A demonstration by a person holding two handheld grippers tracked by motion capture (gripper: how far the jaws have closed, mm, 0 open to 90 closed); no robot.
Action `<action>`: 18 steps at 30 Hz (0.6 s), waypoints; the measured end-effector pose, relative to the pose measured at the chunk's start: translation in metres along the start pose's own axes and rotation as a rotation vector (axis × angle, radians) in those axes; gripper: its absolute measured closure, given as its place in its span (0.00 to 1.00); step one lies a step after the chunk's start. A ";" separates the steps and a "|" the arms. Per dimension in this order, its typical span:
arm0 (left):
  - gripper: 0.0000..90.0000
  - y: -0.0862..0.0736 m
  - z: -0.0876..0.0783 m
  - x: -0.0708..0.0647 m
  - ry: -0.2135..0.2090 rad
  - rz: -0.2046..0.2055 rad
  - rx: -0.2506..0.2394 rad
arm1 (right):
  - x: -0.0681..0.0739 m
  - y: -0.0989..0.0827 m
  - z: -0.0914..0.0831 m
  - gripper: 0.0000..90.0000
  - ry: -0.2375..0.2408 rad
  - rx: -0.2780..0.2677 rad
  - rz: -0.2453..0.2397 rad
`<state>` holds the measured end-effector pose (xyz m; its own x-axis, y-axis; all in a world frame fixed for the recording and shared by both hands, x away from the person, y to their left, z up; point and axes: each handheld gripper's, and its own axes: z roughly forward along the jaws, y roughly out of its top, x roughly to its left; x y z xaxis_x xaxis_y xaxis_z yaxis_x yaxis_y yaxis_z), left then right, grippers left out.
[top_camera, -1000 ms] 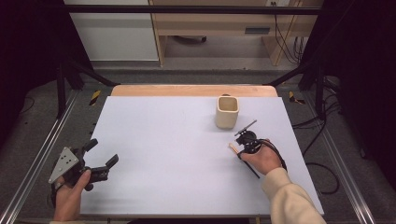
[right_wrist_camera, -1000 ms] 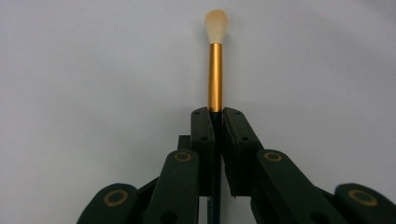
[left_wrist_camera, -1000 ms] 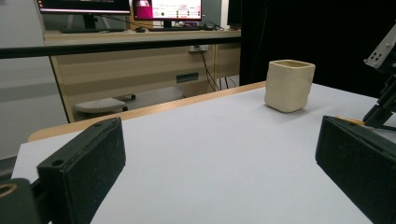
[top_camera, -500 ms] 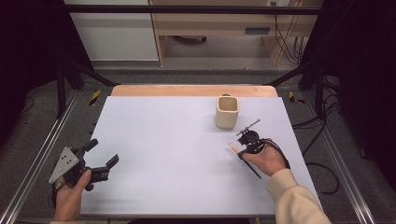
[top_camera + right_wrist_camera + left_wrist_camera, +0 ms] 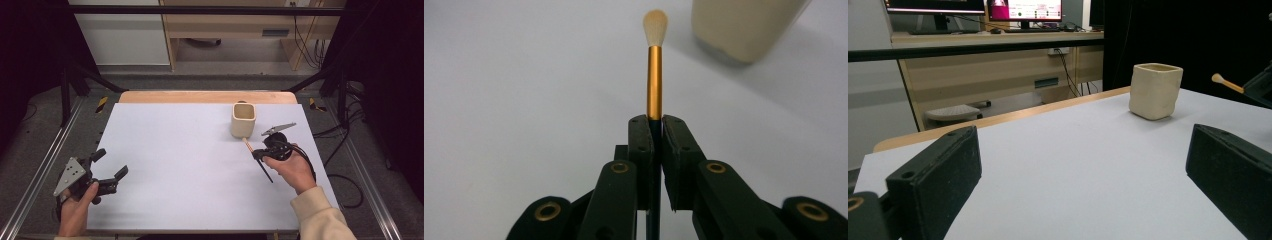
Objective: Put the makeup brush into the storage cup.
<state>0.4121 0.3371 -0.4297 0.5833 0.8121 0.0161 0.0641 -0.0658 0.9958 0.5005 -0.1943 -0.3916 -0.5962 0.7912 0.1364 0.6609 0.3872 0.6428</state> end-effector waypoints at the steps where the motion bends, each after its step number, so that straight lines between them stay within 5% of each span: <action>1: 0.01 0.000 0.000 0.000 0.000 -0.001 -0.002 | 0.000 0.000 -0.002 0.93 0.008 -0.028 -0.001; 5: 0.01 -0.001 0.001 0.000 0.003 0.003 0.006 | 0.002 0.000 -0.006 0.93 0.035 -0.121 -0.002; 15: 0.01 -0.004 0.001 -0.003 0.023 0.010 0.018 | -0.007 0.005 -0.006 0.93 0.016 -0.310 0.033; 18: 0.00 -0.004 0.001 -0.003 0.027 0.024 0.014 | -0.012 0.004 -0.009 0.93 0.012 -0.327 0.026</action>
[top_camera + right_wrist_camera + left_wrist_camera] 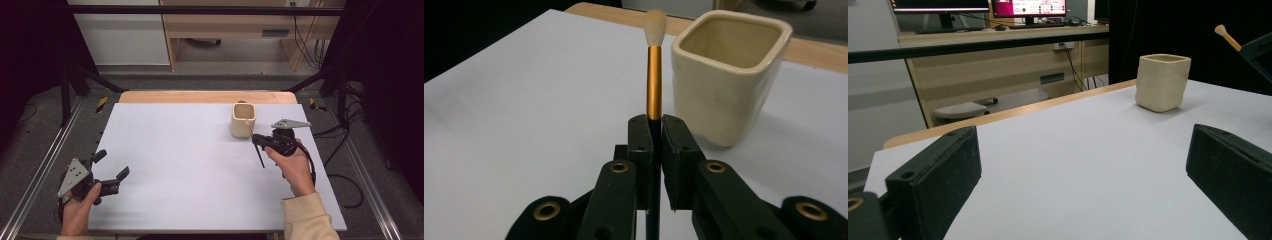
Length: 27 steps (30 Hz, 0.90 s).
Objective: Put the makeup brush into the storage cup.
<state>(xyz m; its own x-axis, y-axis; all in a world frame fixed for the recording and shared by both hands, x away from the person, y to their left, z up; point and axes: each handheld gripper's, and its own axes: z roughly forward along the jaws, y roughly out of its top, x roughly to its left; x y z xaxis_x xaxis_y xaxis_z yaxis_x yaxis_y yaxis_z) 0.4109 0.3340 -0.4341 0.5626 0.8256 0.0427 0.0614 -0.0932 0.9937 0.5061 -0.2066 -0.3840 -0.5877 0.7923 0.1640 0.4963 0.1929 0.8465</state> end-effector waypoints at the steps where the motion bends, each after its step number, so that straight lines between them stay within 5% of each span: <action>1: 0.00 0.000 0.000 0.000 0.000 -0.006 -0.001 | -0.003 -0.001 -0.003 0.93 -0.002 -0.018 0.008; 7: 0.00 -0.003 0.002 -0.002 0.014 -0.012 0.015 | -0.012 -0.011 -0.008 0.93 -0.016 -0.073 0.057; 27: 0.00 -0.003 0.007 -0.007 -0.014 -0.004 0.018 | -0.004 -0.007 -0.013 0.93 -0.043 -0.234 0.028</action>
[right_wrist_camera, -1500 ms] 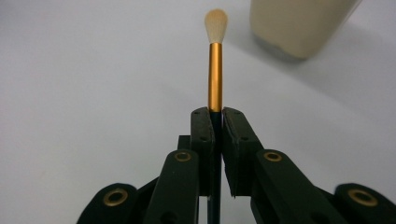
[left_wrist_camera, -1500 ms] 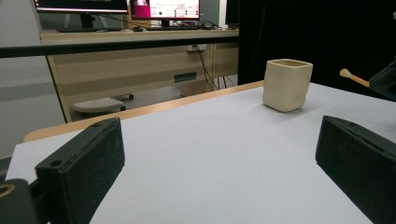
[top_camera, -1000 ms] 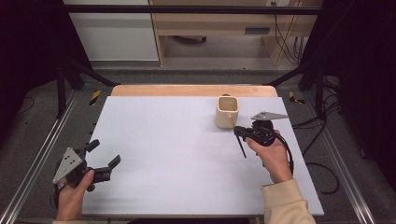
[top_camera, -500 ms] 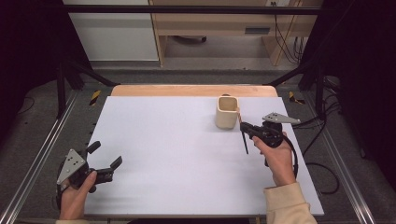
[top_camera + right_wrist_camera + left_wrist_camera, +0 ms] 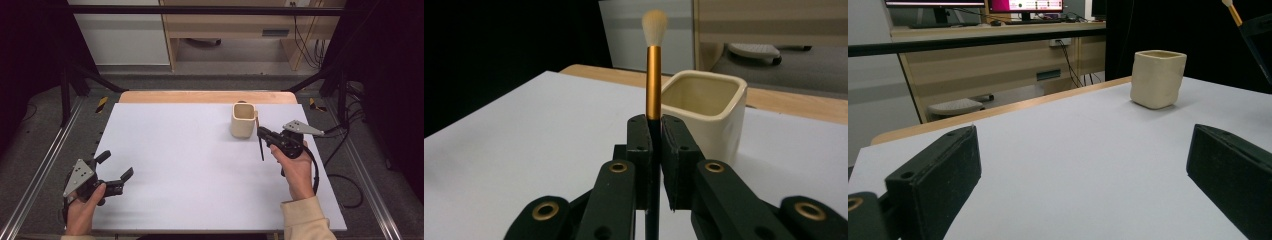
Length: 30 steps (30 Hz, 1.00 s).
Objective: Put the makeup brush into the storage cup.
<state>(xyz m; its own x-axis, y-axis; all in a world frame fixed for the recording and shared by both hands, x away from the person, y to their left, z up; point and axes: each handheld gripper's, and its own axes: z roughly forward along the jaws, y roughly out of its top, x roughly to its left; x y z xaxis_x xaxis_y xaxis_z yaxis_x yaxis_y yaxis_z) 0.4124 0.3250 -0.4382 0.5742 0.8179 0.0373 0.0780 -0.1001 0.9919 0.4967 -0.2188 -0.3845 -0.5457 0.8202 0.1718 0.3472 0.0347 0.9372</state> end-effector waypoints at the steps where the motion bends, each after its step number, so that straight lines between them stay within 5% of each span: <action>1: 0.00 0.000 0.000 0.000 -0.001 -0.001 0.000 | 0.000 0.000 -0.001 0.93 -0.002 -0.010 -0.006; 6: 0.00 -0.001 0.001 0.000 0.007 -0.004 0.008 | -0.005 0.004 -0.005 0.93 -0.014 -0.085 -0.014; 19: 0.00 0.001 0.000 0.000 0.007 -0.008 -0.007 | -0.003 0.002 -0.004 0.93 -0.054 -0.160 -0.112; 30: 0.00 0.002 0.001 0.000 0.004 0.001 -0.005 | -0.001 0.002 -0.004 0.93 -0.052 -0.214 -0.138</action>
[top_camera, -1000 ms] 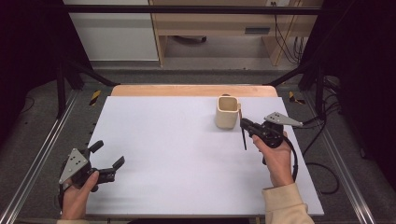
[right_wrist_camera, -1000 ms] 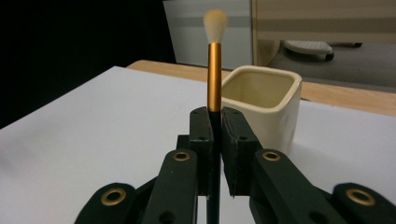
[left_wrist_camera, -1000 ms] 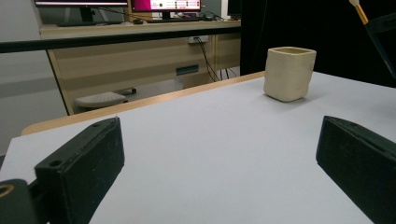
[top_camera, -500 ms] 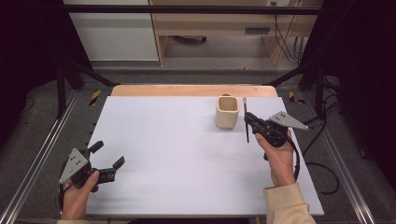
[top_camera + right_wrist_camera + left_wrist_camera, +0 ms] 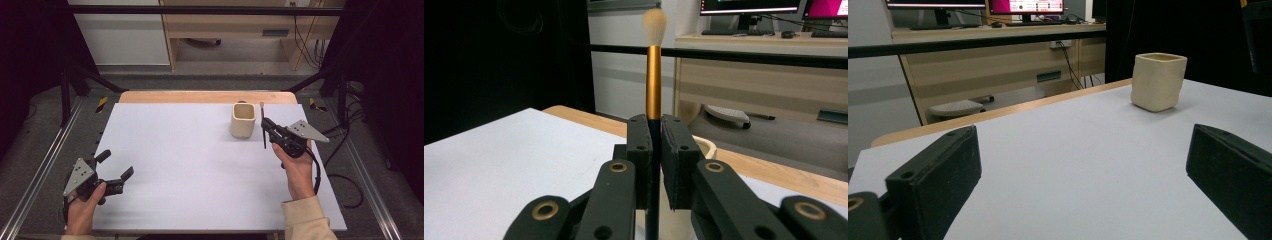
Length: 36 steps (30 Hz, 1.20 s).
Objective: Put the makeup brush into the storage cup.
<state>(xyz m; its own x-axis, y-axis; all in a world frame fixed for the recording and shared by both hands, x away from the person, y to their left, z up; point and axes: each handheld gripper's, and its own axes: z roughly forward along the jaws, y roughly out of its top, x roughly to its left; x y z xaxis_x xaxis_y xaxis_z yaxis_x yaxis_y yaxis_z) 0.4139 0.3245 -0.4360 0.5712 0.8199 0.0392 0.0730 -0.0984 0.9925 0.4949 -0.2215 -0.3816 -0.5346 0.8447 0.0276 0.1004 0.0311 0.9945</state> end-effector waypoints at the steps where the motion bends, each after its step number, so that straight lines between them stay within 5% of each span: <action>1: 0.00 0.001 0.000 0.000 0.001 0.001 -0.003 | 0.000 0.000 0.000 0.93 0.002 -0.001 0.003; 11: 0.01 -0.001 0.002 -0.001 -0.001 -0.003 0.004 | 0.000 0.004 0.002 0.93 0.003 -0.030 -0.001; 36: 0.01 0.003 0.001 -0.003 -0.015 0.005 -0.014 | 0.002 0.035 0.032 0.93 0.018 0.013 -0.042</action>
<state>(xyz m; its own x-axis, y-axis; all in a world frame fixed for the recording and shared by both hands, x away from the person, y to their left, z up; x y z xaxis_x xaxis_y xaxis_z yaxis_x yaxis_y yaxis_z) 0.4137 0.3213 -0.4335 0.5837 0.8108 0.0427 0.0583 -0.0943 0.9938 0.5240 -0.2017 -0.3501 -0.5537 0.8326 -0.0124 0.0884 0.0736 0.9934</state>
